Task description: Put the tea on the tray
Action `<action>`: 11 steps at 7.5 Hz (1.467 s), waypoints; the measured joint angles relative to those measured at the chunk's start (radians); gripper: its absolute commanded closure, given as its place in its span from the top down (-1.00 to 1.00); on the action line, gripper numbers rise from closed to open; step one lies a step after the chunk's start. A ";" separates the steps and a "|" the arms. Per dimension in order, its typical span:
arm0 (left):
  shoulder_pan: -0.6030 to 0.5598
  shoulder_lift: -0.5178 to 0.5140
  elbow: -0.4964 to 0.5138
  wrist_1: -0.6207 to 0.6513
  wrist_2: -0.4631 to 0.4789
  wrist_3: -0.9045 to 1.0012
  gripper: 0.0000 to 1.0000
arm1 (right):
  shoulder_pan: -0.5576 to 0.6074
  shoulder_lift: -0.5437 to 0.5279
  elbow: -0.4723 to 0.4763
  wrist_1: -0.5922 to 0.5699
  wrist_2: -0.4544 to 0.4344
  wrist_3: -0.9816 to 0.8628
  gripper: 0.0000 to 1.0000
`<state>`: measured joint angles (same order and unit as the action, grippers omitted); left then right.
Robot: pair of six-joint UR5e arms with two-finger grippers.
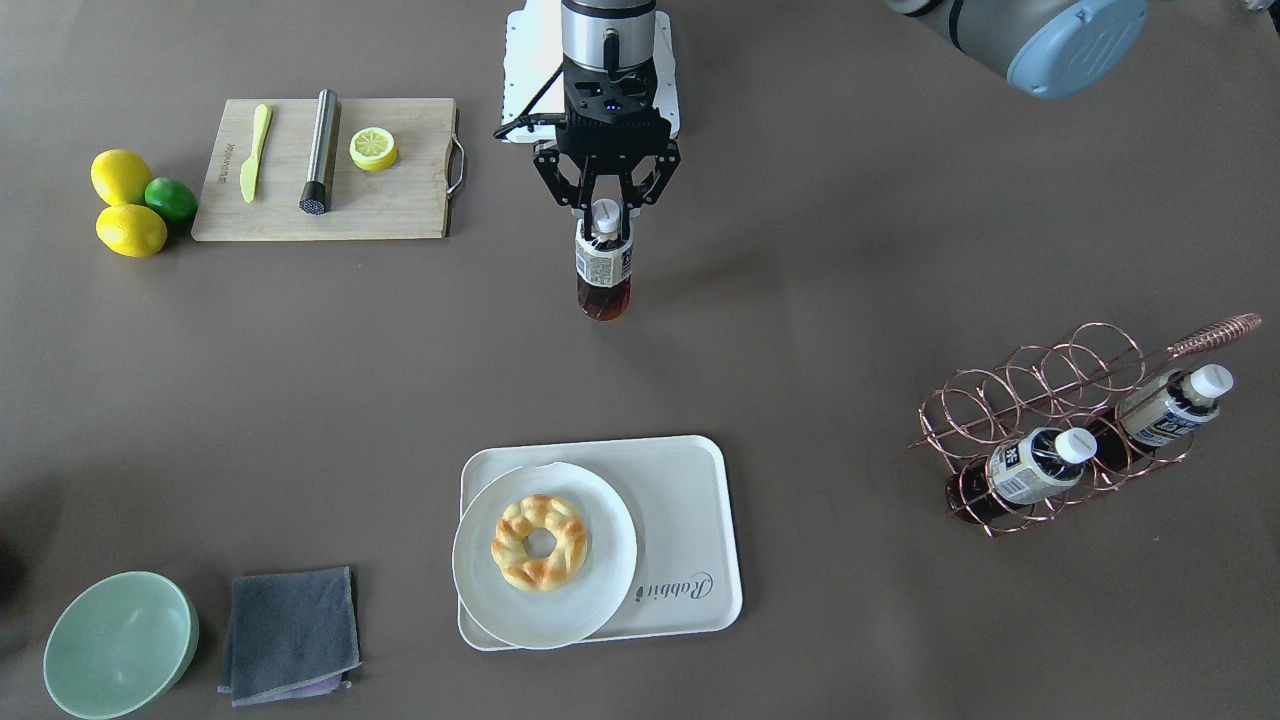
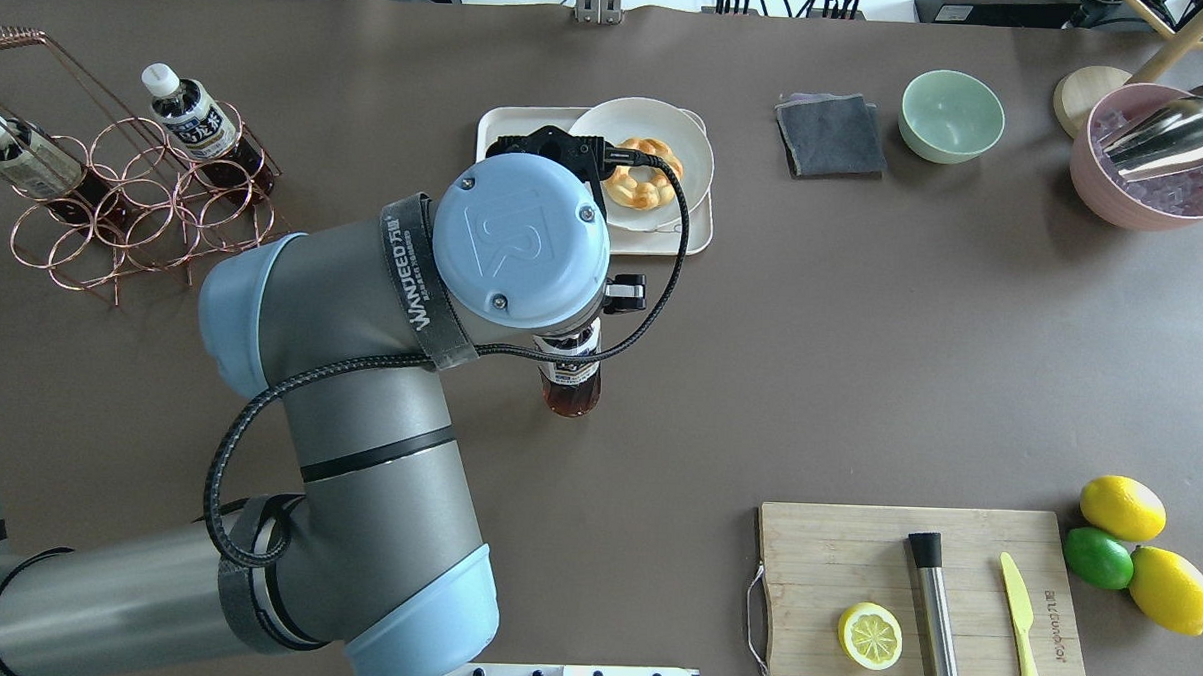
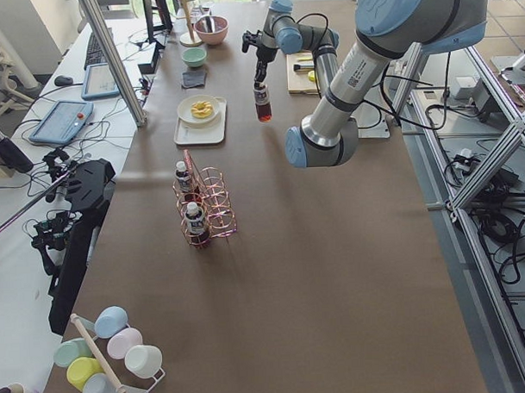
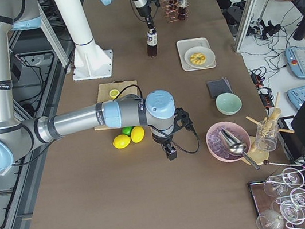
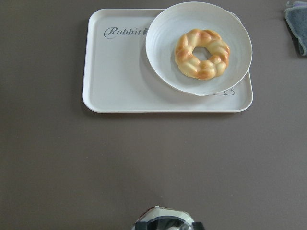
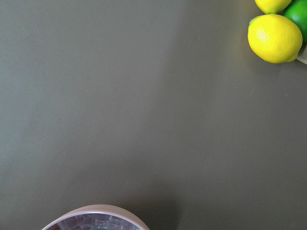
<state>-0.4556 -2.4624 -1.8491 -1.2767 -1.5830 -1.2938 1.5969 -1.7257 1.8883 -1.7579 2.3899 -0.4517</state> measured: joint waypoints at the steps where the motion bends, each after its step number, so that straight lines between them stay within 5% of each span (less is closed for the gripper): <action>1: 0.004 0.001 0.005 -0.002 0.000 -0.001 -1.00 | 0.000 0.000 0.000 0.000 -0.001 0.000 1.00; 5: 0.016 0.001 0.016 -0.006 0.000 -0.001 -0.98 | 0.000 0.000 -0.003 0.000 0.000 -0.001 1.00; 7: 0.023 0.004 0.023 -0.015 0.000 -0.001 -0.27 | 0.000 -0.001 -0.003 0.000 0.000 -0.001 1.00; 8: 0.024 0.004 0.032 -0.028 0.000 -0.001 0.50 | 0.000 -0.001 -0.003 0.000 0.000 -0.001 1.00; 9: 0.024 0.004 0.036 -0.035 0.000 -0.001 0.74 | 0.000 -0.001 -0.003 0.000 0.000 -0.001 1.00; 11: 0.025 0.004 0.041 -0.038 0.001 -0.001 0.90 | -0.001 -0.001 -0.002 0.000 0.002 0.001 1.00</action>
<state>-0.4311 -2.4585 -1.8082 -1.3148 -1.5817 -1.2947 1.5958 -1.7270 1.8859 -1.7579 2.3916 -0.4510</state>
